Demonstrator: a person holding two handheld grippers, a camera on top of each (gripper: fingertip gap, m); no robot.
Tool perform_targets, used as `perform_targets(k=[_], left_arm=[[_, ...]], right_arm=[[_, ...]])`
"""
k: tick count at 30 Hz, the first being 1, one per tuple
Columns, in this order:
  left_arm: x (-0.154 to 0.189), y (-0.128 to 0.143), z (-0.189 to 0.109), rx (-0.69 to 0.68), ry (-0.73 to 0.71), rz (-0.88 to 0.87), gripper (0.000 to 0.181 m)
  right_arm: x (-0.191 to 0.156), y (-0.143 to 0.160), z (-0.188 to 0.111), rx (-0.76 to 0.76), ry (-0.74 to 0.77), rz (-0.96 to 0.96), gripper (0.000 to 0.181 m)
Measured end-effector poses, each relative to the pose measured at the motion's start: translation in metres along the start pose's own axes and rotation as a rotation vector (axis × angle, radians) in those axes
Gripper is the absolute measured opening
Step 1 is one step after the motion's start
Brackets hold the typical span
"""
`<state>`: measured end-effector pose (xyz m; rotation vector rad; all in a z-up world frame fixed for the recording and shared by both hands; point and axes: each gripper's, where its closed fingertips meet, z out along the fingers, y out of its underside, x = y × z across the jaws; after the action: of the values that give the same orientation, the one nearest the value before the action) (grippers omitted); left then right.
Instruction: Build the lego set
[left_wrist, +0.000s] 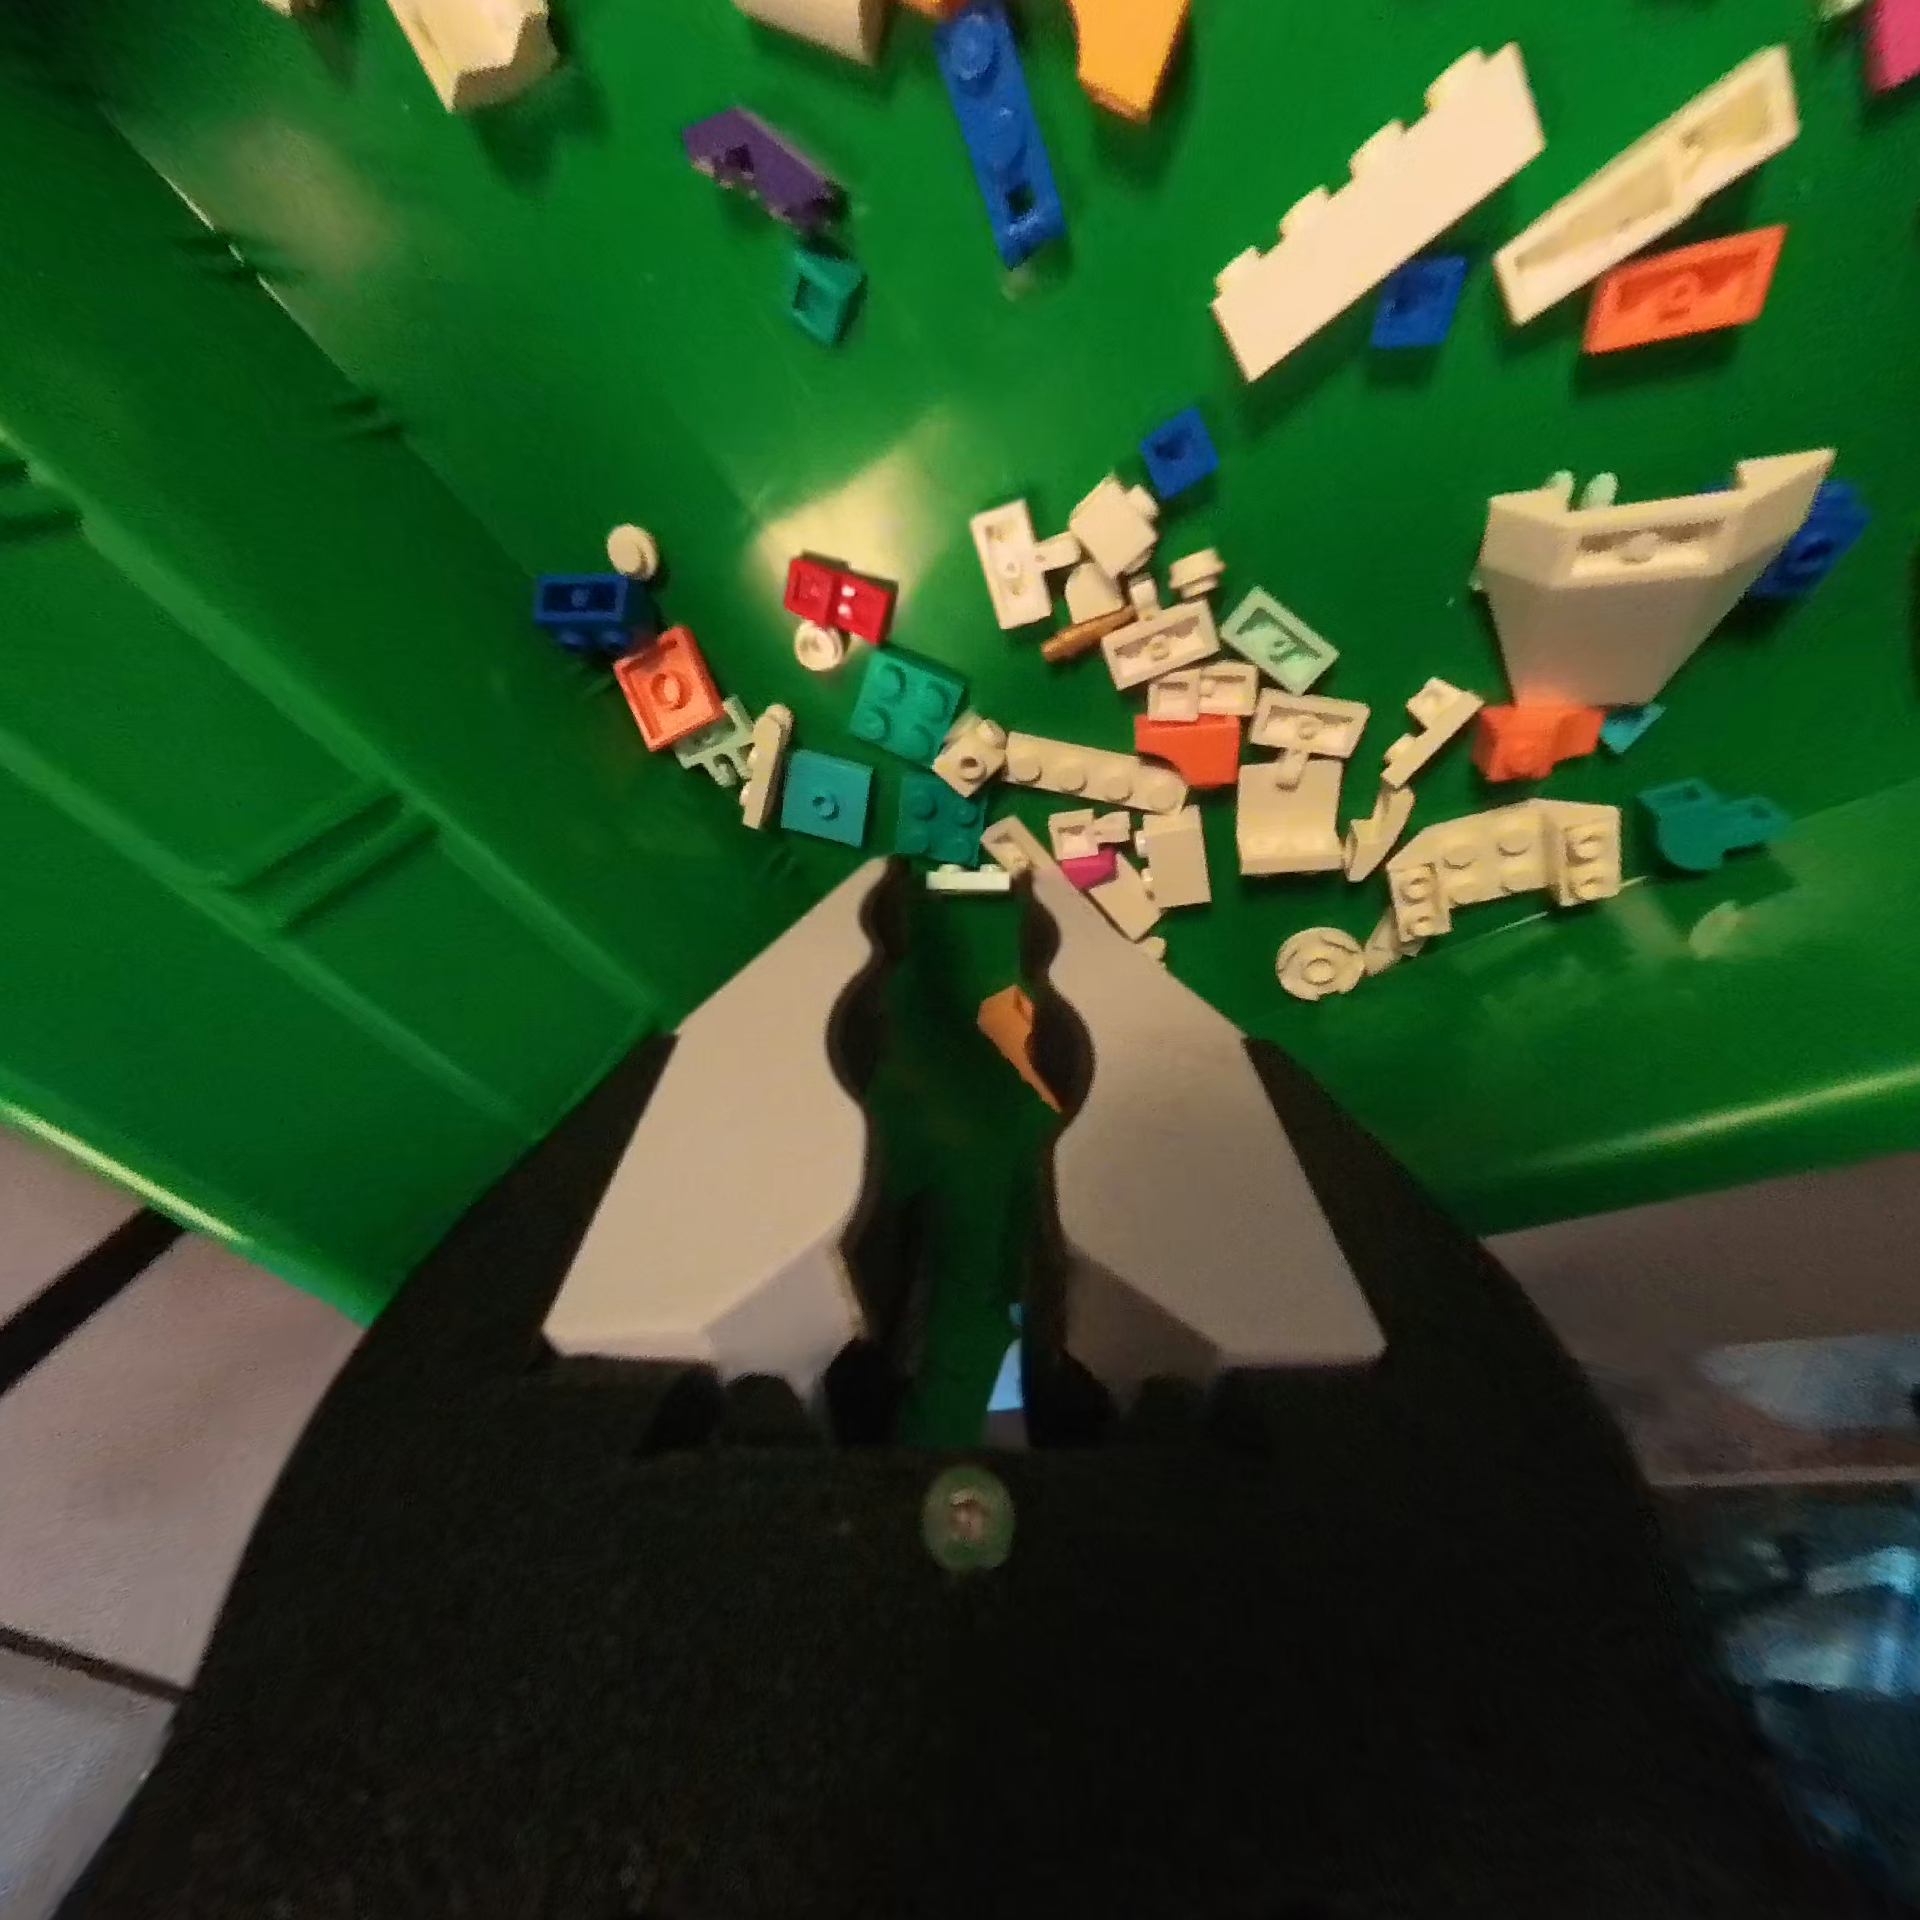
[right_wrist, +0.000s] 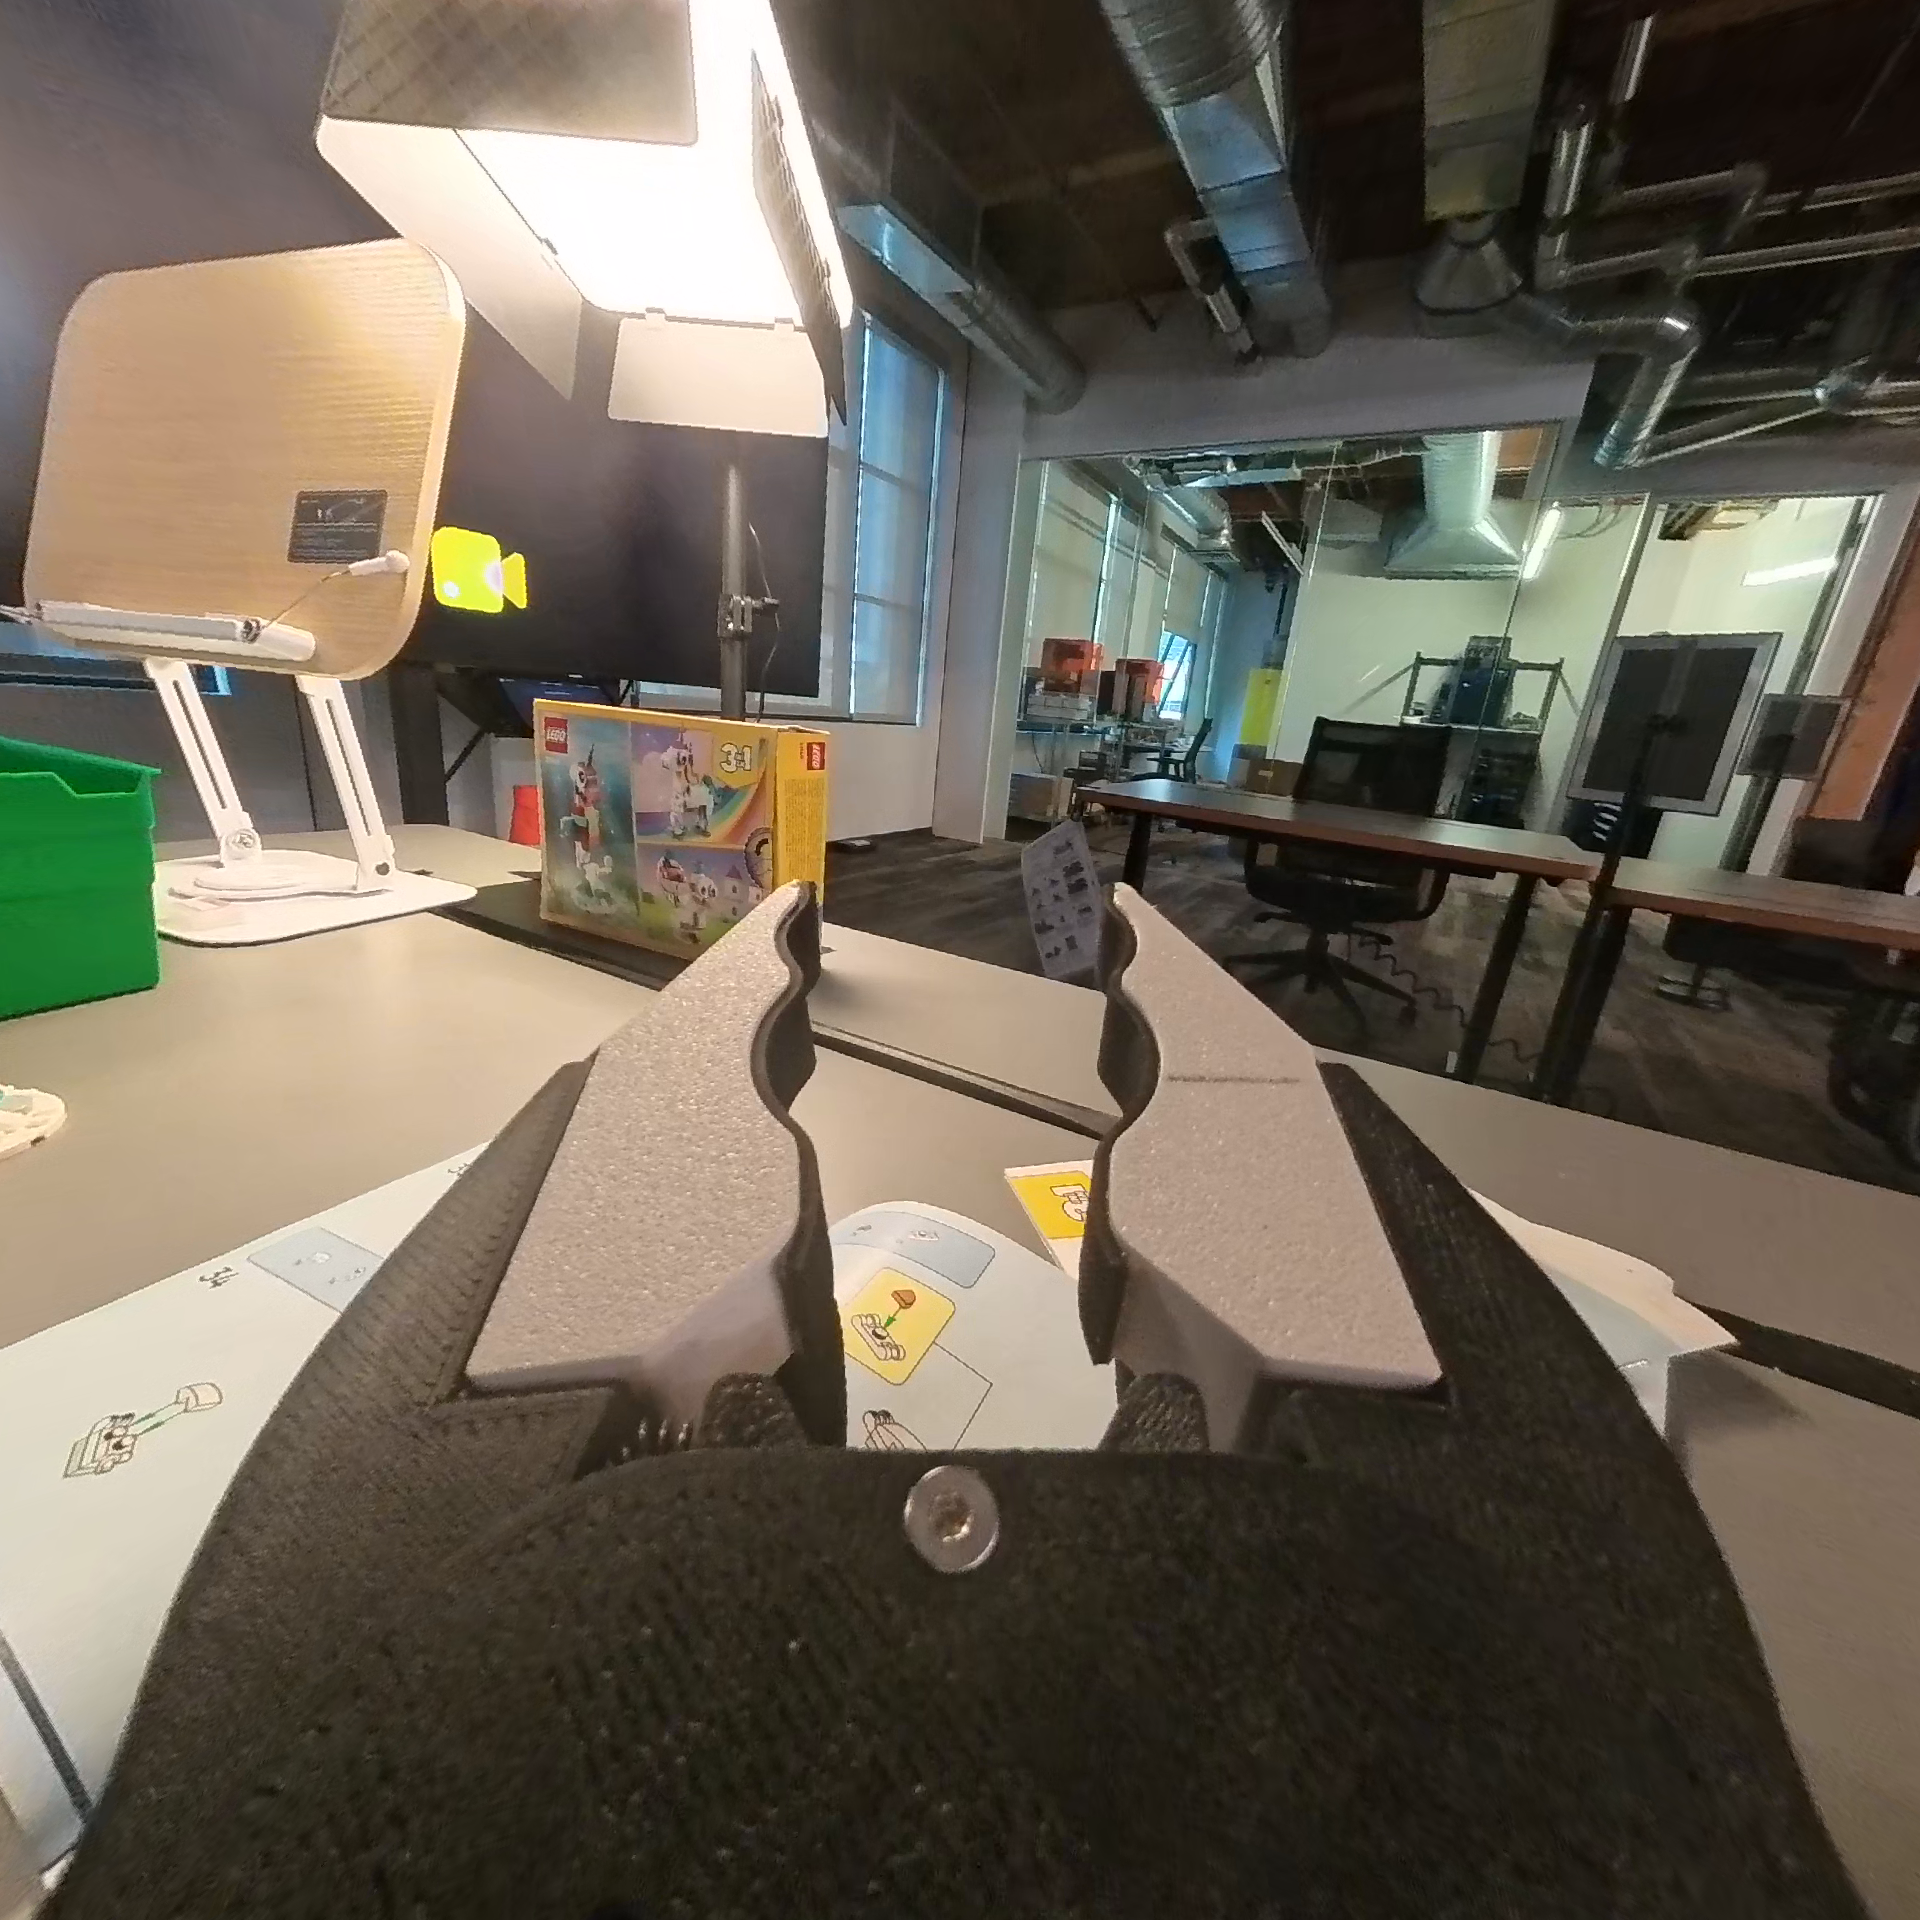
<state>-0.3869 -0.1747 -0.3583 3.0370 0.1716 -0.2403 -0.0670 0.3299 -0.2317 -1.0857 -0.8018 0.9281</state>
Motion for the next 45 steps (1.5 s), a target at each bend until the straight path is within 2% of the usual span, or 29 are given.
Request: perform_targets(k=[4, 8, 10, 13, 16, 18, 21, 23, 24, 26, 30, 34, 41, 45], left_arm=[[-0.001, 0.006, 0.006, -0.046, 0.019, -0.049, 0.017], [-0.001, 0.005, 0.005, -0.022, 0.016, -0.019, 0.015], [-0.004, 0.004, 0.002, 0.01, -0.029, 0.024, 0.015], [-0.006, -0.009, -0.022, 0.145, -0.117, 0.08, 0.015], [0.005, -0.041, -0.077, 0.378, -0.196, 0.09, 0.014], [0.029, -0.074, -0.125, 0.571, -0.221, 0.124, 0.014], [0.092, -0.122, -0.178, 0.788, -0.199, 0.206, 0.014], [0.163, -0.149, -0.188, 0.866, 0.041, 0.201, 0.014], [0.198, -0.159, -0.185, 0.87, 0.169, 0.195, 0.014], [0.244, -0.177, -0.164, 0.859, 0.264, 0.222, 0.014], [0.287, -0.204, -0.118, 0.869, 0.3, 0.223, 0.014], [0.326, -0.213, -0.109, 1.027, 0.481, 0.346, 0.014], [0.33, -0.206, -0.068, 0.889, 0.535, 0.385, 0.015], [0.325, -0.204, -0.064, 0.873, 0.524, 0.437, 0.015]], right_arm=[[-0.001, 0.0, 0.0, 0.0, -0.003, -0.001, 0.052], [-0.001, 0.0, 0.0, 0.0, -0.004, 0.001, 0.052], [-0.001, 0.0, 0.0, 0.001, -0.004, 0.003, 0.052], [0.0, 0.0, 0.0, 0.004, -0.004, 0.005, 0.052], [-0.004, -0.002, 0.0, 0.014, -0.026, 0.0, 0.05], [-0.007, -0.002, 0.001, 0.02, -0.047, -0.002, 0.049], [-0.009, -0.002, 0.002, 0.021, -0.06, -0.006, 0.049], [-0.01, -0.002, 0.002, 0.024, -0.062, -0.007, 0.049], [-0.01, -0.002, 0.002, 0.025, -0.063, -0.005, 0.049], [-0.01, -0.002, 0.001, 0.026, -0.068, -0.002, 0.049], [-0.013, -0.003, 0.001, 0.028, -0.091, -0.001, 0.049], [-0.014, -0.003, 0.001, 0.029, -0.099, 0.005, 0.048], [-0.016, -0.004, 0.0, 0.034, -0.111, 0.031, 0.048], [-0.016, -0.004, 0.0, 0.034, -0.114, 0.028, 0.048]])
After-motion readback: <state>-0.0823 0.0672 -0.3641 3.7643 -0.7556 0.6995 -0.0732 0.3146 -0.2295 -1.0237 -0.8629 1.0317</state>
